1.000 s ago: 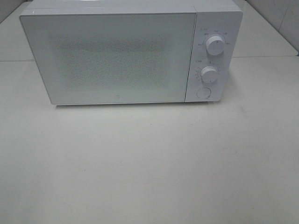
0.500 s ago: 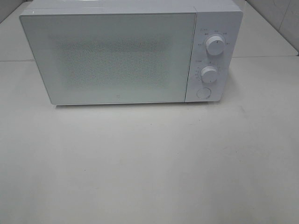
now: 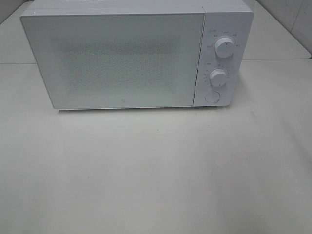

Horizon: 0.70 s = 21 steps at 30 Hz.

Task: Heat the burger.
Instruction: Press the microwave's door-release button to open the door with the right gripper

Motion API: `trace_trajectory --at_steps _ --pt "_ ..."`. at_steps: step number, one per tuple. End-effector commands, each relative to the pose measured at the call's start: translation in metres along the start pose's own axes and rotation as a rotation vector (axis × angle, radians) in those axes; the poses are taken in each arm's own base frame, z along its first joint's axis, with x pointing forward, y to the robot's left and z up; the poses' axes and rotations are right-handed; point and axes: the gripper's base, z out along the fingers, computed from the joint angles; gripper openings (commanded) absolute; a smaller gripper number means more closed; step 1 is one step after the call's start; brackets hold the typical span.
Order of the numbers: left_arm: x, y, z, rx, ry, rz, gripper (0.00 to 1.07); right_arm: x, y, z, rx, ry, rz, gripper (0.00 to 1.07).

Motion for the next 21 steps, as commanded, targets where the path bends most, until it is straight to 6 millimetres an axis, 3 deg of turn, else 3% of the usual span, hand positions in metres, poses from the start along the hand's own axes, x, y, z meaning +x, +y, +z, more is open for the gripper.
trace_trajectory --at_steps 1,5,14,21 --pt "0.000 -0.001 -0.003 0.002 -0.032 -0.004 0.98 -0.001 0.000 0.013 -0.001 -0.028 -0.025 0.76" --pt "0.000 -0.001 -0.003 0.002 -0.032 -0.004 0.98 0.002 0.002 0.038 -0.020 -0.039 -0.050 0.76" --pt "0.000 -0.001 -0.003 0.002 -0.032 -0.004 0.98 0.015 0.004 0.070 -0.039 -0.007 -0.035 0.74" --pt "0.000 -0.001 -0.003 0.002 -0.032 -0.004 0.98 0.035 0.014 0.094 -0.086 0.083 0.002 0.61"
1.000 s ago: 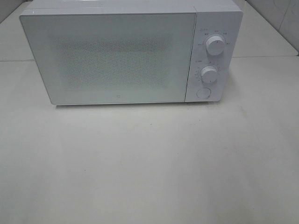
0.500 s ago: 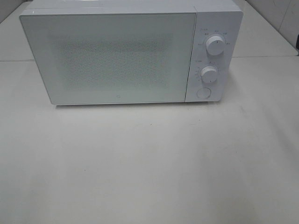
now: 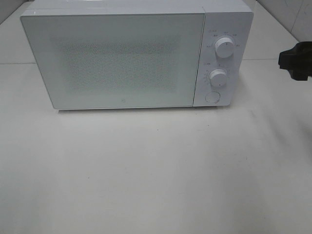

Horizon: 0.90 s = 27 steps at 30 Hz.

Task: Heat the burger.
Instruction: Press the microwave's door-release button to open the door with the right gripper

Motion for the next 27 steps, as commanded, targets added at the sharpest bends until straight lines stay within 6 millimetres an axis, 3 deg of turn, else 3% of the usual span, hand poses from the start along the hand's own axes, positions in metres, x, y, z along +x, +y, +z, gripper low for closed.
trace_trajectory --at_steps 1,15,16,21,22,27 --pt "0.000 -0.001 -0.003 0.002 -0.032 -0.004 0.98 0.004 0.007 0.006 -0.031 0.012 -0.011 0.61" --pt "0.000 -0.001 -0.003 0.002 -0.032 -0.004 0.98 0.033 0.058 0.036 -0.212 0.098 0.153 0.23" --pt "0.000 -0.001 -0.003 0.002 -0.032 -0.004 0.98 0.036 0.064 0.038 -0.234 0.103 0.217 0.17" --pt "0.000 -0.001 -0.003 0.002 -0.032 -0.004 0.98 0.041 0.074 0.043 -0.258 0.135 0.410 0.08" --pt "0.000 -0.001 -0.003 0.002 -0.032 -0.004 0.98 0.043 0.075 0.045 -0.255 0.151 0.536 0.04" --pt "0.000 -0.001 -0.003 0.002 -0.032 -0.004 0.98 0.047 0.076 0.049 -0.234 0.195 0.796 0.00"
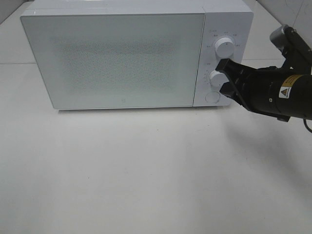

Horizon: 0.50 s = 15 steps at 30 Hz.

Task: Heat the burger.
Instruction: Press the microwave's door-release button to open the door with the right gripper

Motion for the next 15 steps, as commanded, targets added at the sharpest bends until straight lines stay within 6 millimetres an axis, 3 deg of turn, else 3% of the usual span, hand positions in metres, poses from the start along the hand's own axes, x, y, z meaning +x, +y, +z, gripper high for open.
trace_trajectory --at_steps 1,7,15 --pt "-0.0002 -0.0008 -0.0027 0.002 -0.032 -0.004 0.98 0.0019 -0.0008 0.0031 -0.011 0.002 0.294 0.00" --pt "-0.0002 -0.0008 -0.0027 0.002 -0.032 -0.004 0.98 -0.0020 0.0046 0.0036 -0.088 -0.024 0.592 0.00" --pt "-0.0002 -0.0008 -0.0027 0.002 -0.032 -0.004 0.98 -0.0066 0.0015 0.0036 -0.078 -0.079 0.736 0.00"
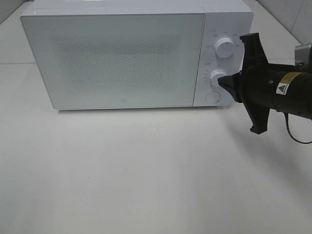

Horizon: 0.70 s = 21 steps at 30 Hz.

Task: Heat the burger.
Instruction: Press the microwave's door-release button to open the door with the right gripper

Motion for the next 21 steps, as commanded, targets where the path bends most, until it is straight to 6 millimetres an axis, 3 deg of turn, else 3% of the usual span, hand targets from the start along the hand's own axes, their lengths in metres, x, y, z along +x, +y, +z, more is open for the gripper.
trace_trajectory --at_steps 1,21 --pt "0.000 -0.001 -0.003 0.002 -0.032 -0.004 0.98 -0.001 0.001 -0.001 -0.011 -0.018 0.023 0.00" --pt "0.000 -0.001 -0.003 0.002 -0.032 -0.004 0.98 -0.015 -0.044 0.028 0.084 -0.194 0.207 0.00"
